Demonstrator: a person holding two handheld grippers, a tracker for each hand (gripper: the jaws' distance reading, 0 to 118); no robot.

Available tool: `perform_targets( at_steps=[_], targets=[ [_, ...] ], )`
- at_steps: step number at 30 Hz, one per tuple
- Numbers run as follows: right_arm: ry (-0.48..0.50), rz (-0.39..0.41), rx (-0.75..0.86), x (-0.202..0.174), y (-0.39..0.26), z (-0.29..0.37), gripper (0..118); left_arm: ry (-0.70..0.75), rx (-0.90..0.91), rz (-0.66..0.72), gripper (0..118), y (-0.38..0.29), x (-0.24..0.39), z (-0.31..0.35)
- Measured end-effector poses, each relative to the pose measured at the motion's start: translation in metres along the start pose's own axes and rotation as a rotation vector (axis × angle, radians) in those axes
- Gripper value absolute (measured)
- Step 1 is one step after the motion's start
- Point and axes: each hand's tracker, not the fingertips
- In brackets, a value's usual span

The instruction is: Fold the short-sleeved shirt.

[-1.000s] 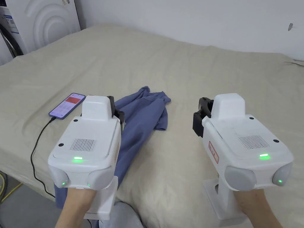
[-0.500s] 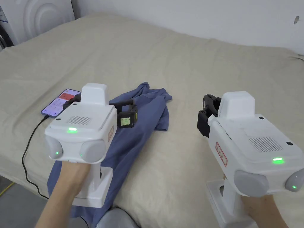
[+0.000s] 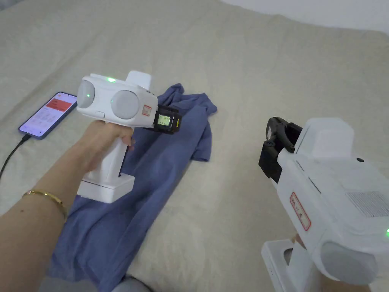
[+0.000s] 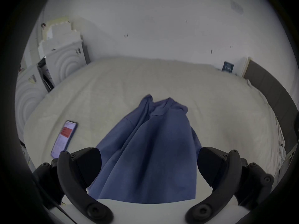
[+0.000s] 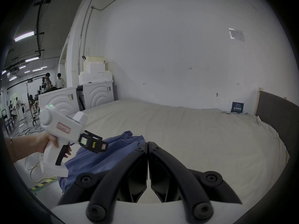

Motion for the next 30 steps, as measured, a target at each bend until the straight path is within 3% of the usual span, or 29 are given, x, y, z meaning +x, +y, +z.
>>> perform_targets(
  at_steps=[6,10,16,19,22,26,30],
  targets=[
    [-0.025,0.002,-0.055,0.024,-0.017,-0.025,0,0.041,-0.165,-0.046,118,0.032,0.015,-0.071],
    [-0.053,-0.009,-0.082,0.04,-0.026,-0.031,0,0.029,-0.237,-0.007,118,0.043,0.015,-0.105],
    [-0.085,-0.012,-0.11,0.053,-0.035,-0.036,0,0.023,-0.3,-0.033,103,0.038,0.016,-0.128],
    [-0.089,-0.03,-0.122,0.055,-0.038,-0.036,0,-0.026,-0.29,-0.025,68,0.041,0.017,-0.119],
    [-0.088,-0.033,-0.128,0.052,-0.041,-0.035,0,-0.04,-0.272,-0.094,1,0.04,0.021,-0.108],
    [-0.072,-0.043,-0.125,0.045,-0.039,-0.024,0,0.055,-0.199,-0.07,0,0.025,0.03,-0.102],
    [-0.078,0.014,-0.102,0.038,-0.032,-0.004,0,0.13,-0.122,0.001,0,0.014,0.044,-0.085]
  ],
)
